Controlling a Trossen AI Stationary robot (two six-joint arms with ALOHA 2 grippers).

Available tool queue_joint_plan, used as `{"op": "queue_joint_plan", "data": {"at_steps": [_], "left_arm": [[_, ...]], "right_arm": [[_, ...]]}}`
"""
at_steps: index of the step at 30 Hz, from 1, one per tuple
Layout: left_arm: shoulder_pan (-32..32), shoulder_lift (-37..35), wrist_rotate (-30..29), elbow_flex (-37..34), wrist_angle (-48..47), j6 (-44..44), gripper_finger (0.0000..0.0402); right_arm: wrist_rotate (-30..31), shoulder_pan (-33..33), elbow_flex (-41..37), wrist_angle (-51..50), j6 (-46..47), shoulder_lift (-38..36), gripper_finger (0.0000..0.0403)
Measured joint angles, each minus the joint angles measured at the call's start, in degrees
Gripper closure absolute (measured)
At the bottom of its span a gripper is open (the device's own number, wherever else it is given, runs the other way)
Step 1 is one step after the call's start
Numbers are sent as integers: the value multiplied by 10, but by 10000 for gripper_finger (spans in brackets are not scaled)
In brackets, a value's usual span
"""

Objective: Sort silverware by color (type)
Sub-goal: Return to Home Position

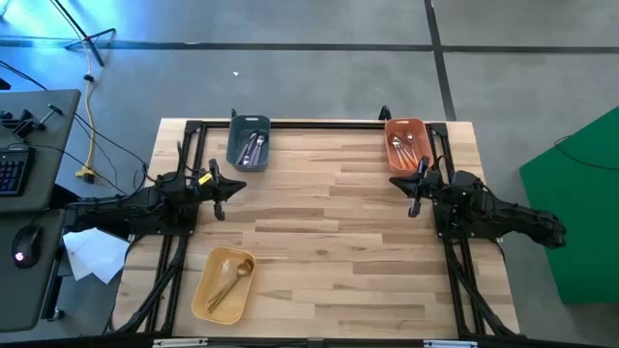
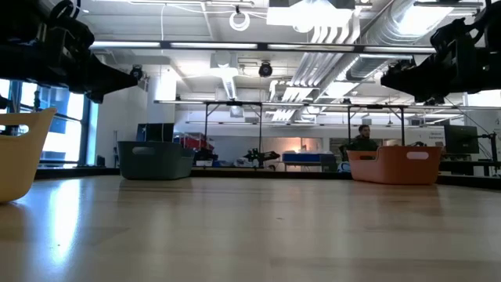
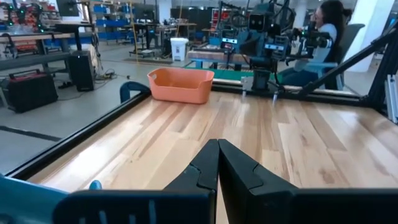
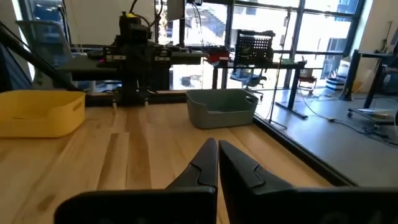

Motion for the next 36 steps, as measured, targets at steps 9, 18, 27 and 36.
{"op": "queue_joint_plan", "data": {"at_steps": [9, 18, 27, 36], "left_arm": [[0, 13, 0, 0, 1, -9, 401], [0, 13, -1, 0, 2, -13, 399], [0, 13, -1, 0, 2, -14, 398], [0, 13, -1, 0, 2, -14, 398]], "right_arm": [[5, -3, 0, -2, 102, 0, 403], [5, -3, 0, -3, 101, 1, 402], [5, -3, 0, -3, 101, 1, 402], [5, -3, 0, -3, 101, 1, 402]]}}
